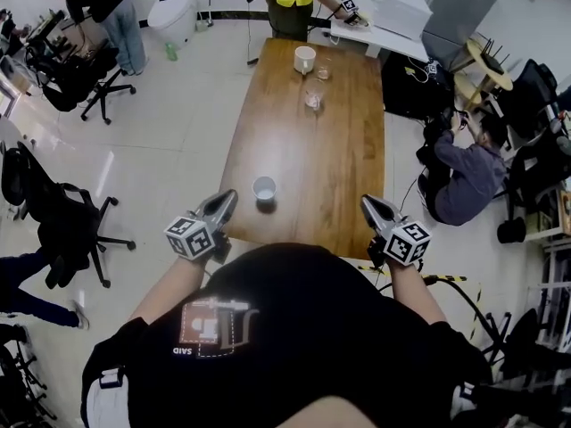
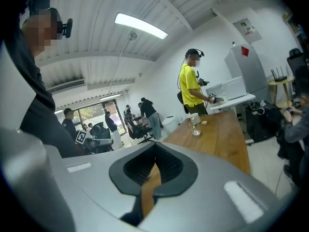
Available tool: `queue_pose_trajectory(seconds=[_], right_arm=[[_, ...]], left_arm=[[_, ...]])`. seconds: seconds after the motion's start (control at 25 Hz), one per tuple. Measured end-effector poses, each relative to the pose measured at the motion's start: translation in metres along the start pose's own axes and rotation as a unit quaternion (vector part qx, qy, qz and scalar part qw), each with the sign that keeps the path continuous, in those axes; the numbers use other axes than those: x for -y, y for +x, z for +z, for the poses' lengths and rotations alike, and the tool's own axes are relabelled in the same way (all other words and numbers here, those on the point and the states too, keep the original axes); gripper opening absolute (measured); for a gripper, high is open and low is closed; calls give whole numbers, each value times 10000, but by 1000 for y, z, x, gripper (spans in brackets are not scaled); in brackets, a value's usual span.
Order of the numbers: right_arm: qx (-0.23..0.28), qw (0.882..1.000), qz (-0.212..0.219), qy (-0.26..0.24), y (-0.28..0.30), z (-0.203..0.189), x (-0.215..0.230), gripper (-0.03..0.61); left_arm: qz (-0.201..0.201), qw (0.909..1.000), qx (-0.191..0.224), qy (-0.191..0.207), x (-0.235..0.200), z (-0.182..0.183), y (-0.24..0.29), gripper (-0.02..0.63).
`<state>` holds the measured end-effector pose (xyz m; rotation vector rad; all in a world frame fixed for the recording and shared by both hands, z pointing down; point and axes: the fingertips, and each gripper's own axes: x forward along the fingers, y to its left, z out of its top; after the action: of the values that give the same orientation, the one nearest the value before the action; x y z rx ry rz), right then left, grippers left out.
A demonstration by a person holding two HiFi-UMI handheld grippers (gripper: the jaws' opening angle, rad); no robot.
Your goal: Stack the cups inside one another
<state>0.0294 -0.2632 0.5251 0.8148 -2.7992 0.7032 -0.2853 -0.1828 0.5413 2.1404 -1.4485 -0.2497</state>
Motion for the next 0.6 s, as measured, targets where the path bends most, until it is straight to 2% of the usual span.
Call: queue_pose_trajectory(seconds=[0.16,0.28,0.44,0.6], right_arm=[[-157,9993,18,330,1,-27,-1,14],[-20,9989,44,475,11,-28,3,14],[-69,9992,119,367,23,-27,2,12],[-21,9996,-130,239,5,-19,5,12]], left_arm=[[-399,9989,-192,142,20,-7,10,2],[-443,9986,-193,237,11,-1,7,3],[-241,9995,-63,217,1,7,-5,3],[-522,9981,-110,320,17,9,13,2]])
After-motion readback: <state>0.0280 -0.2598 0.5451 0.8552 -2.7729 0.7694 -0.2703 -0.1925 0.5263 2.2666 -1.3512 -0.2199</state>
